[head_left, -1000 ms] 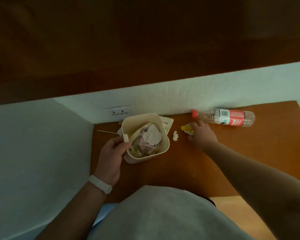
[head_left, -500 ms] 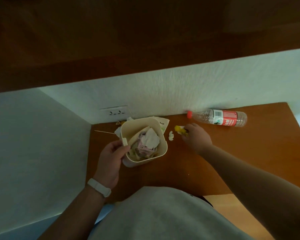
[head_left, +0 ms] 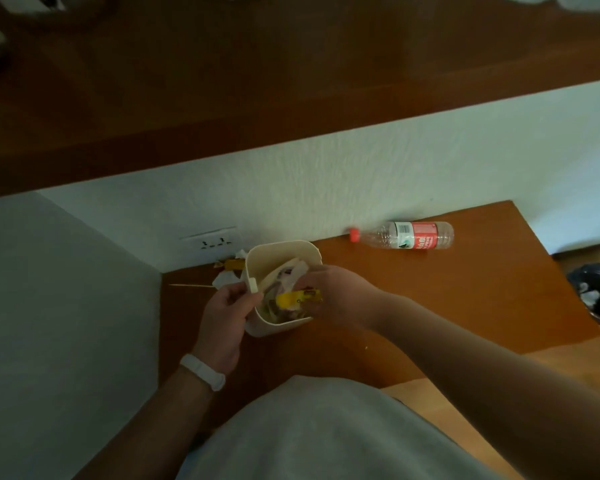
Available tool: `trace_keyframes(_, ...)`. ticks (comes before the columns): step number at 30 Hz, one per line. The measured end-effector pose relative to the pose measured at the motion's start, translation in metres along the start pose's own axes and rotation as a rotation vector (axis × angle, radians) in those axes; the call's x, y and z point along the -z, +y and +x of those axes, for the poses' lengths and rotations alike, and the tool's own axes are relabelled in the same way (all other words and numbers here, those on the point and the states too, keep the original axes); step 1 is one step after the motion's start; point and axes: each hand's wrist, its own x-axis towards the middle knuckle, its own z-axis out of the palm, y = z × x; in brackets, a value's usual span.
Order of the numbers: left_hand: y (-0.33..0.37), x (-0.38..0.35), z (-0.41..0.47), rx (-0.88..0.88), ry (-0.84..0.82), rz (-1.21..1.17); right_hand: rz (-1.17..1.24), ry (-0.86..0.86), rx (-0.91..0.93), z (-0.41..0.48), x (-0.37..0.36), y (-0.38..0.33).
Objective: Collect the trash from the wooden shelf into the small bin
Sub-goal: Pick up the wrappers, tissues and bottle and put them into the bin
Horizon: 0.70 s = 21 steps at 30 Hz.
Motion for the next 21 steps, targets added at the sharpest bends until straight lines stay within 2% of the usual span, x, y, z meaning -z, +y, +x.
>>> trace_keyframes(3,0.001,0.009,-0.001,-0.026,0.009,0.000,-0.021,-0.018,0.014,0.002,-0.006,-0.004)
trace_keyframes(8,0.000,0.032,-0.002,-0.012,0.051,-0.034,0.071,0.198,0.047,0.011,-0.013,0.007)
trace_keyframes(11,-0.002,0.047,-0.005,0.006,0.090,-0.056,-0.005,0.267,-0.019,0.025,-0.019,0.031)
trace_keyframes(13,-0.005,0.056,-0.008,0.011,0.127,-0.071,-0.082,0.216,-0.121,0.034,-0.026,0.049)
trace_keyframes(16,-0.008,0.067,-0.015,0.001,0.192,-0.082,-0.199,0.019,-0.261,0.045,-0.040,0.074)
trace_keyframes(18,-0.011,0.074,-0.021,0.000,0.225,-0.083,-0.236,-0.061,-0.298,0.051,-0.049,0.086)
trace_keyframes(21,-0.015,0.083,-0.028,0.002,0.265,-0.101,-0.247,-0.089,-0.314,0.060,-0.061,0.095)
